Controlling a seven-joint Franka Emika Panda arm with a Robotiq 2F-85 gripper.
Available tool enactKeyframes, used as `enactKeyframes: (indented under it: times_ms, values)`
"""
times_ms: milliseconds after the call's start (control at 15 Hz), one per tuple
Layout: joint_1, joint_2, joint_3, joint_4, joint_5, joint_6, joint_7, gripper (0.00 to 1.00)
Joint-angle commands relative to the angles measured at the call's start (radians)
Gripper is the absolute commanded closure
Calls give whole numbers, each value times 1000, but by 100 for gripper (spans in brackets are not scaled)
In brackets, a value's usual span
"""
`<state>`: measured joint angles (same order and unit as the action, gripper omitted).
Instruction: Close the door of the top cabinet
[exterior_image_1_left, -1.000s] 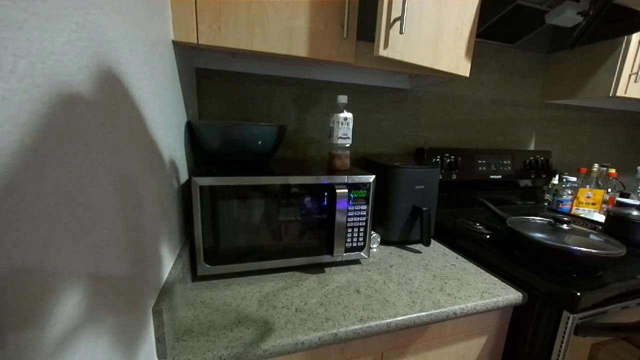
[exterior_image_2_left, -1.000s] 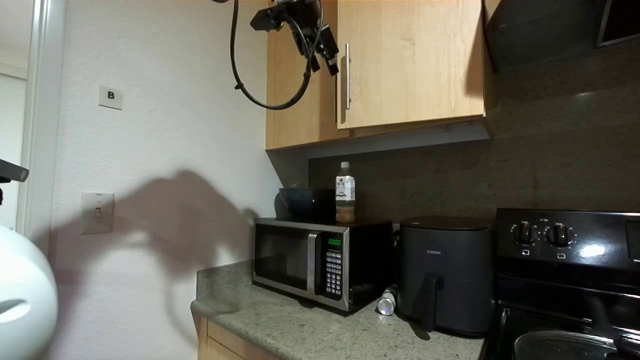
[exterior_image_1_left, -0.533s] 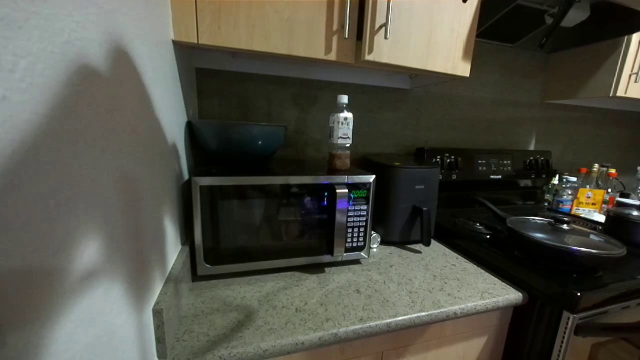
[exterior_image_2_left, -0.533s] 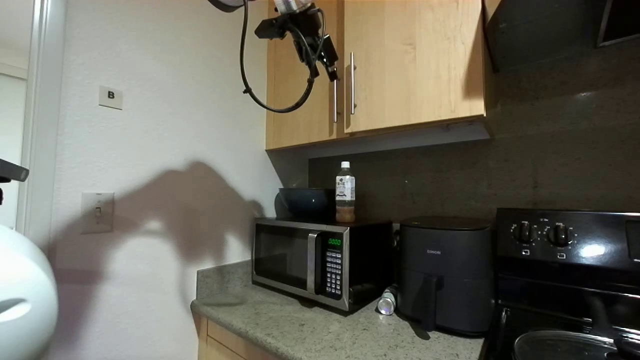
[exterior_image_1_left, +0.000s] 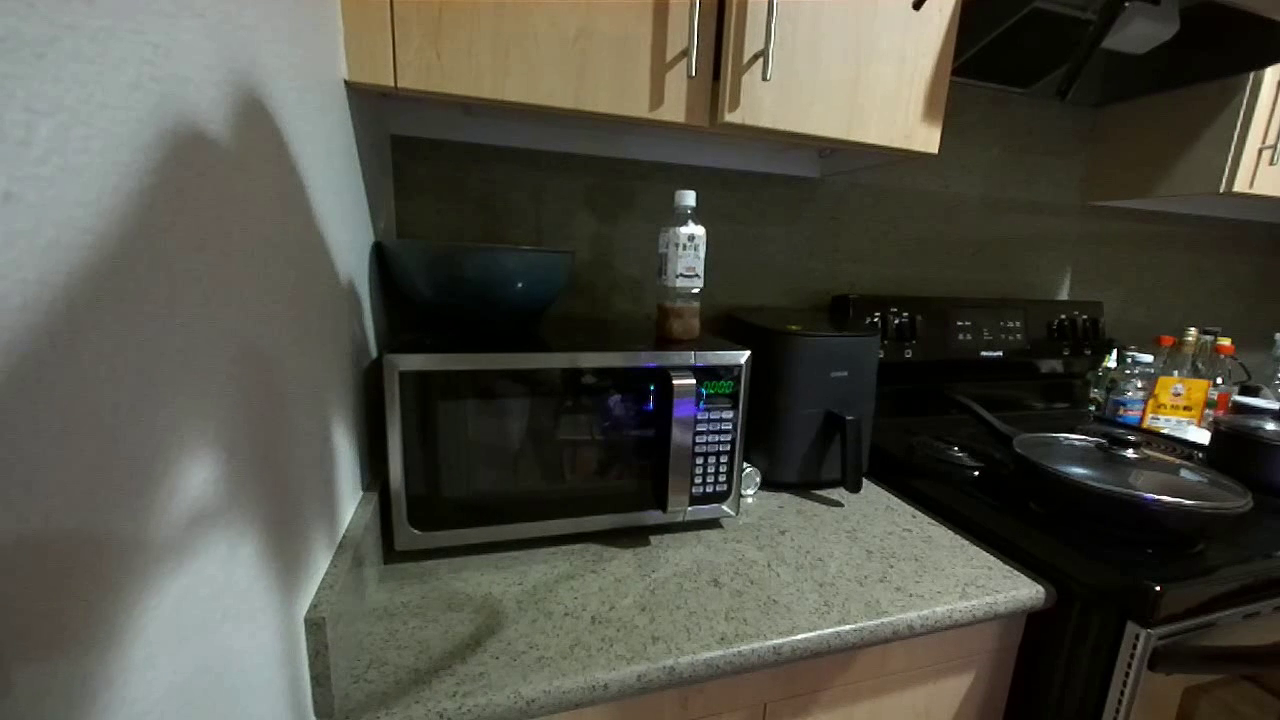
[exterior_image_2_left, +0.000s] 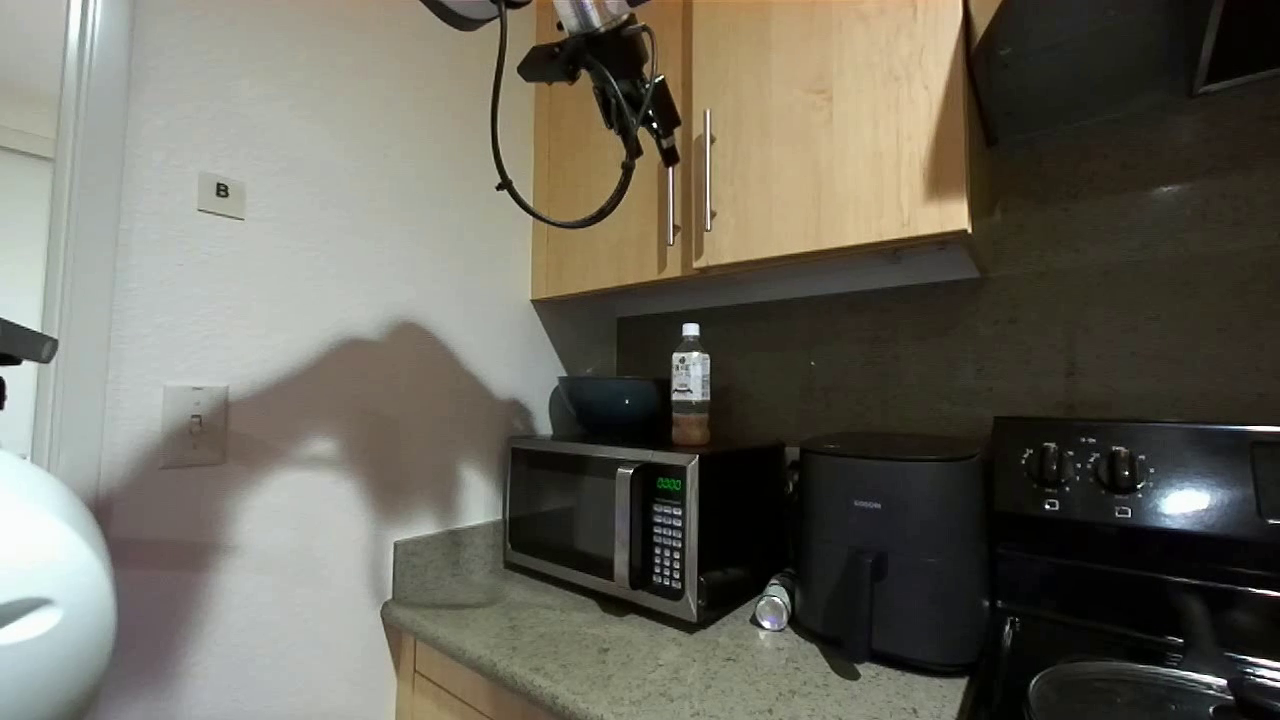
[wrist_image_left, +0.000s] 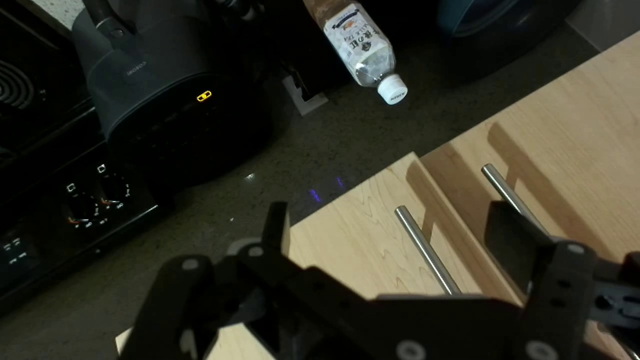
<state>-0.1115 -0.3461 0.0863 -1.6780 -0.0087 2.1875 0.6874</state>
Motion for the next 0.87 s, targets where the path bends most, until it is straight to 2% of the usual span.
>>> enactKeyframes:
  times_ms: [0, 400, 667, 800]
  values:
    - [5, 3, -4, 5, -3, -3, 2, 0]
    - [5, 3, -4, 5, -3, -3, 2, 0]
    - [14, 4, -40, 15, 42, -16, -31, 0]
    - [5, 3, -26, 5, 11, -3, 0, 0]
